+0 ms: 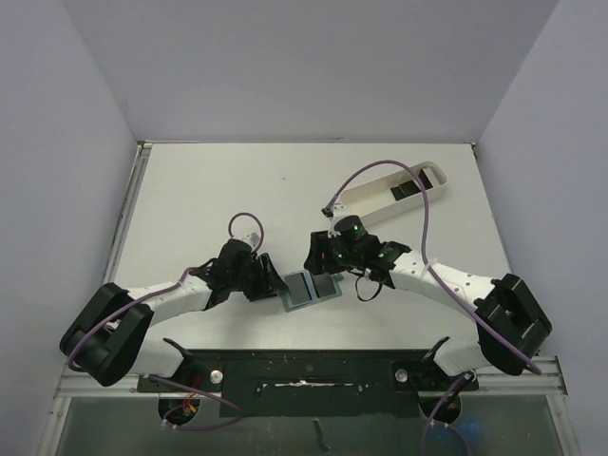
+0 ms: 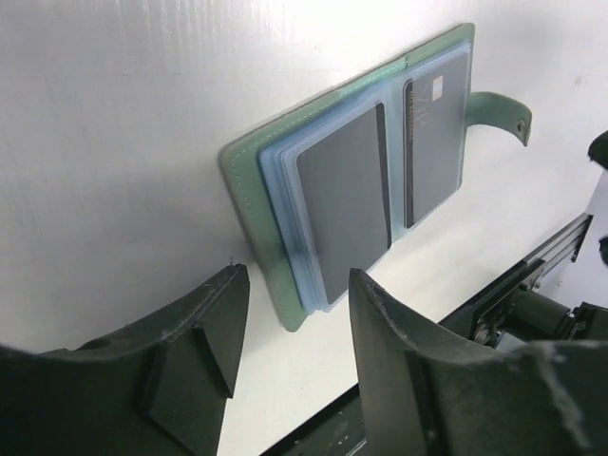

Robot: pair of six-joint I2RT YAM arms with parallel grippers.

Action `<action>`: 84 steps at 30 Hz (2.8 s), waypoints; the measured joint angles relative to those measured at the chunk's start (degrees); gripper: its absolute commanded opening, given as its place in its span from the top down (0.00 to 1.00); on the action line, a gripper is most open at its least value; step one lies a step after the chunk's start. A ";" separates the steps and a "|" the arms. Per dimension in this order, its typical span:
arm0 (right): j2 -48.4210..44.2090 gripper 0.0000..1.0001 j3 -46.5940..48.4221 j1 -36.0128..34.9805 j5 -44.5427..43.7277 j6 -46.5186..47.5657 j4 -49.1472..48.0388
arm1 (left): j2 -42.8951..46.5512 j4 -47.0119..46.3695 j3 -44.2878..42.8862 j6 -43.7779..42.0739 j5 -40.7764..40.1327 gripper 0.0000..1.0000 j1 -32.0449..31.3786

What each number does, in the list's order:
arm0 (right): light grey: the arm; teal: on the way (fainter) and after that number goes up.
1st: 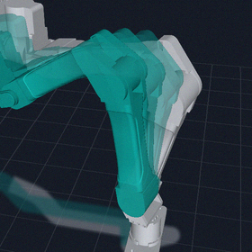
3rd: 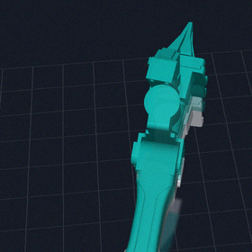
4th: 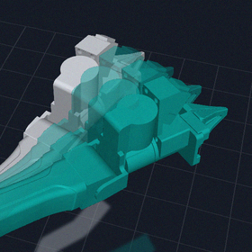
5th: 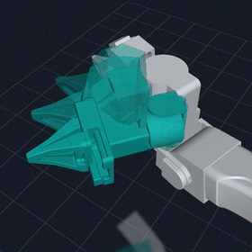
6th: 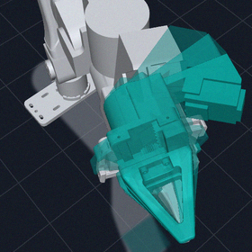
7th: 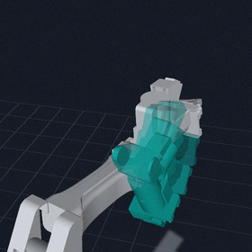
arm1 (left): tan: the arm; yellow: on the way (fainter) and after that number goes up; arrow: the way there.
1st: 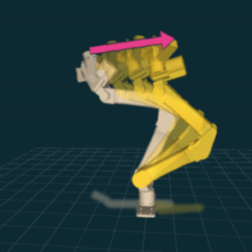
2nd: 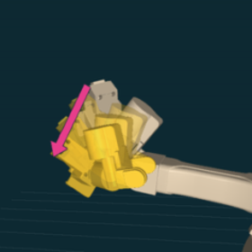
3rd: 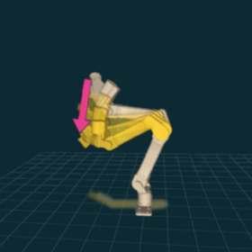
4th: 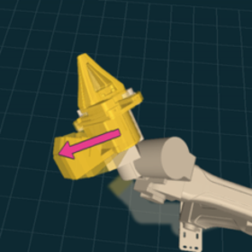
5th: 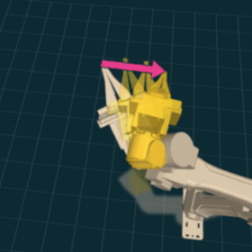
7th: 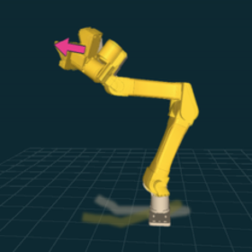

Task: Put the credit cards into the card holder
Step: Insert the credit card into the card holder, then close the card holder at the center of the board.

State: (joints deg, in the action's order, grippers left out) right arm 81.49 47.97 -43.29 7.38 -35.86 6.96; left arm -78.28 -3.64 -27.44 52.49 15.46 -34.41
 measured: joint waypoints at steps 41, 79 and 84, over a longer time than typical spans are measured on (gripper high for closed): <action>6.71 0.73 -1.77 5.79 -6.36 9.46 8.00 | -1.88 -7.50 2.05 3.89 4.28 0.44 2.80; 7.45 0.91 -6.29 -2.60 -9.38 -0.46 -0.70 | 6.78 6.40 2.49 -0.87 -1.60 0.43 6.67; 7.37 0.91 -6.54 -2.60 -9.40 -0.72 -0.98 | 7.67 8.04 2.49 -1.29 -2.21 0.43 6.67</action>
State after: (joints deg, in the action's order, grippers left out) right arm 88.86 41.43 -45.89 -2.02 -36.58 5.98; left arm -70.61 4.40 -24.95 51.20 13.26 -27.75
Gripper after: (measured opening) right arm 0.101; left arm 0.565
